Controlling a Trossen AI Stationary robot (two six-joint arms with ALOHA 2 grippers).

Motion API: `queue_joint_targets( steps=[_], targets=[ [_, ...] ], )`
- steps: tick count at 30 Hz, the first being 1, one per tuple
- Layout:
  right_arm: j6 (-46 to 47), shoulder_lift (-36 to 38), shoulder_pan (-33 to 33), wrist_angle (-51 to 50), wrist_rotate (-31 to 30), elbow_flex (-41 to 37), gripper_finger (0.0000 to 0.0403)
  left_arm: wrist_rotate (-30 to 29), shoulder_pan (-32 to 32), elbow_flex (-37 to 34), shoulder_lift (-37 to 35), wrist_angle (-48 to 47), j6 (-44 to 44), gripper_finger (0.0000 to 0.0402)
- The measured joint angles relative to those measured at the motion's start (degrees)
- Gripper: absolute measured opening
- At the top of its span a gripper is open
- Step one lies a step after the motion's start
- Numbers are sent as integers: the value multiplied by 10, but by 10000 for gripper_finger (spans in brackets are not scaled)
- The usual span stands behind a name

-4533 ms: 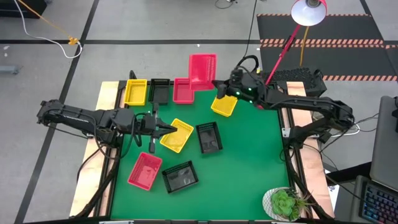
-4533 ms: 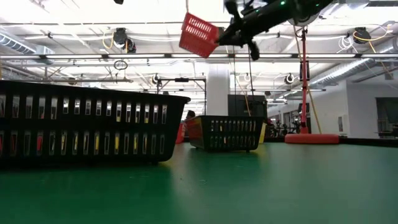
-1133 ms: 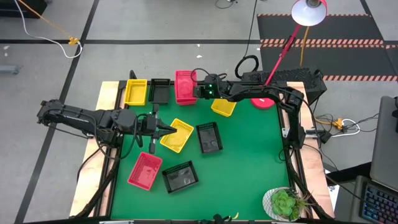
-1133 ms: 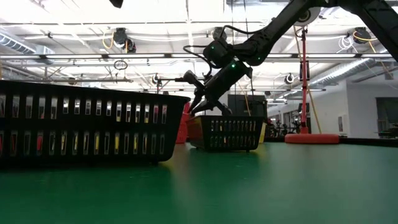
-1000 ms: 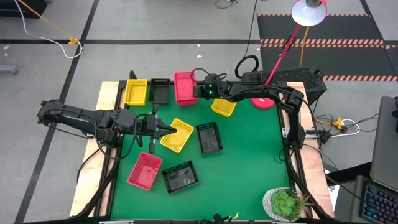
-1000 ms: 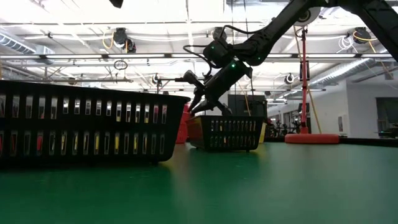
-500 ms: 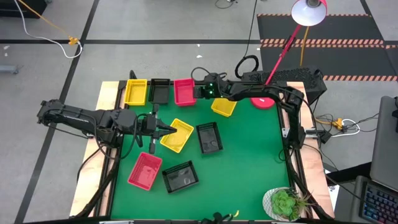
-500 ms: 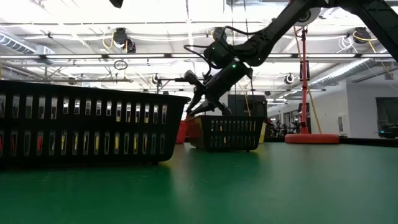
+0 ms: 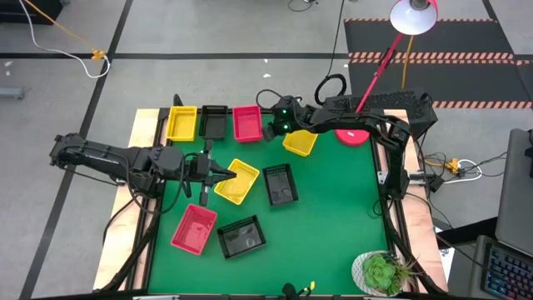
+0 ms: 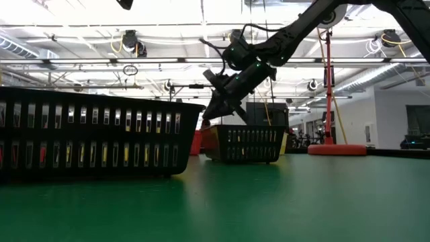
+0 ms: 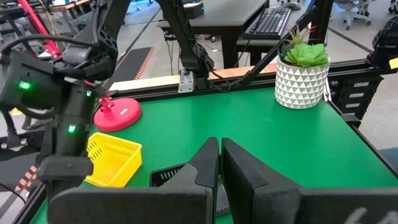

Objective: Stack baskets by color
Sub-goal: Stack the bottom right red bin on top of the top red bin

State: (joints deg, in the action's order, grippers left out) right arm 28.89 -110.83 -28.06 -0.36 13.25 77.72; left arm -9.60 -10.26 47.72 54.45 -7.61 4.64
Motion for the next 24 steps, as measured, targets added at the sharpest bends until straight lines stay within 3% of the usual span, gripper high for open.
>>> queue_joint_targets(
  steps=[3,10,24],
  targets=[
    [-63,12,-3,-26,-14,0,4,0,0,0,0,1,1,24],
    [-188,10,11,-67,-73,0,1,-13,2,0,0,5,12,24],
    [-146,-2,37,-38,-114,0,0,-15,2,0,0,18,12,24]
  ],
)
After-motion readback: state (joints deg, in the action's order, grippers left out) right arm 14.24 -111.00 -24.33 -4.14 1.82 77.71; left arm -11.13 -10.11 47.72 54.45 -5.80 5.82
